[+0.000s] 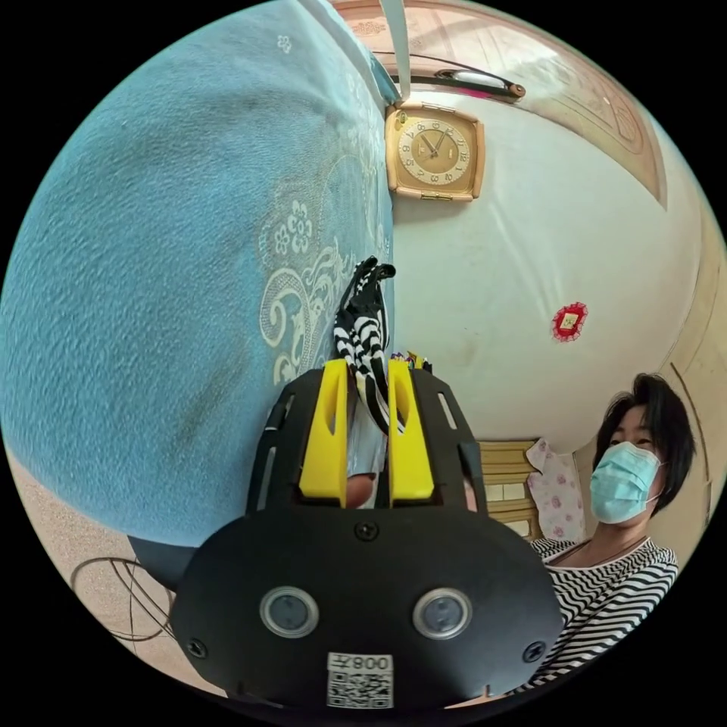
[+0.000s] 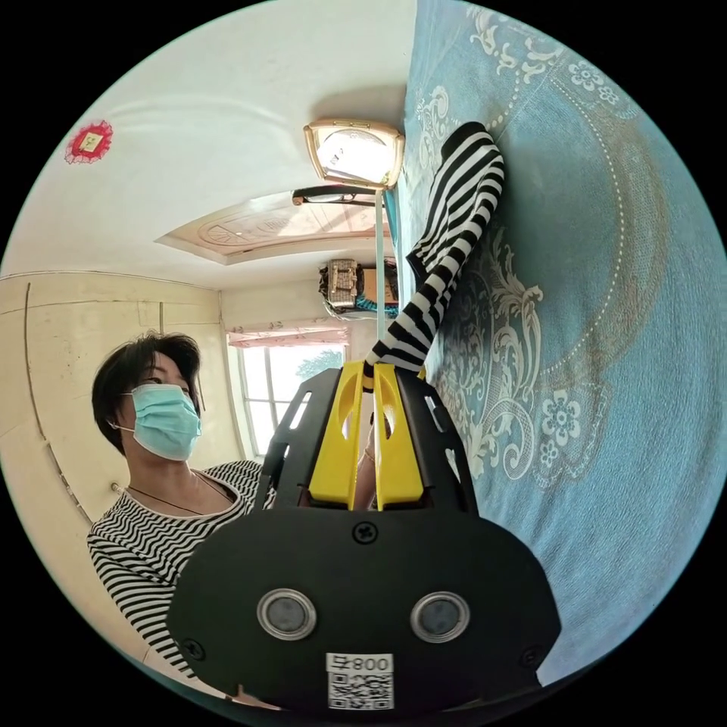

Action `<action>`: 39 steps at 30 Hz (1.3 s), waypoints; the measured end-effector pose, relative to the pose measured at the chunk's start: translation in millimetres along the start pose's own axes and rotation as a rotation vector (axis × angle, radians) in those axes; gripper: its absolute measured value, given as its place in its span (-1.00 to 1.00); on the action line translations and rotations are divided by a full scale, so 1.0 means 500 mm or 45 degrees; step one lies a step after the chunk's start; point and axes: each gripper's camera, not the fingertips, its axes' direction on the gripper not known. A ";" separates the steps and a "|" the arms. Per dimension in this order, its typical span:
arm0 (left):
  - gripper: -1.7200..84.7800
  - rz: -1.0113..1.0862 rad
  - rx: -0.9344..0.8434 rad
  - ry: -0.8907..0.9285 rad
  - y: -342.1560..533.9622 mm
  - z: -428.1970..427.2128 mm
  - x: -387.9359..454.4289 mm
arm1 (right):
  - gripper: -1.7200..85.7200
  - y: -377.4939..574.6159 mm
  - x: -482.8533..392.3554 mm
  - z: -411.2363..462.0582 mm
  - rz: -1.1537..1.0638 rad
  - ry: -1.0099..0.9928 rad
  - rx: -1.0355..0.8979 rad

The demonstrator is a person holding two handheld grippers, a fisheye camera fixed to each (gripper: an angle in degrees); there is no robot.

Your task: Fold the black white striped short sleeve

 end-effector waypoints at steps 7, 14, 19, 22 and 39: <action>-0.88 -0.014 -0.020 -0.036 0.005 -0.001 0.027 | -0.92 0.018 0.006 -0.046 0.024 0.061 0.009; -0.90 0.016 -0.086 -0.010 0.041 0.000 0.099 | -0.92 0.080 -0.032 -0.126 0.042 0.202 0.032; -0.90 0.045 -0.149 0.002 0.099 -0.005 0.171 | -0.92 0.162 -0.077 -0.184 0.041 0.276 0.052; -0.90 0.056 -0.187 0.016 0.138 -0.006 0.209 | -0.92 0.225 -0.105 -0.219 0.035 0.313 0.070; -0.91 0.231 -0.400 0.162 0.286 0.113 0.445 | -0.91 0.573 -0.247 -0.493 -0.179 0.302 0.276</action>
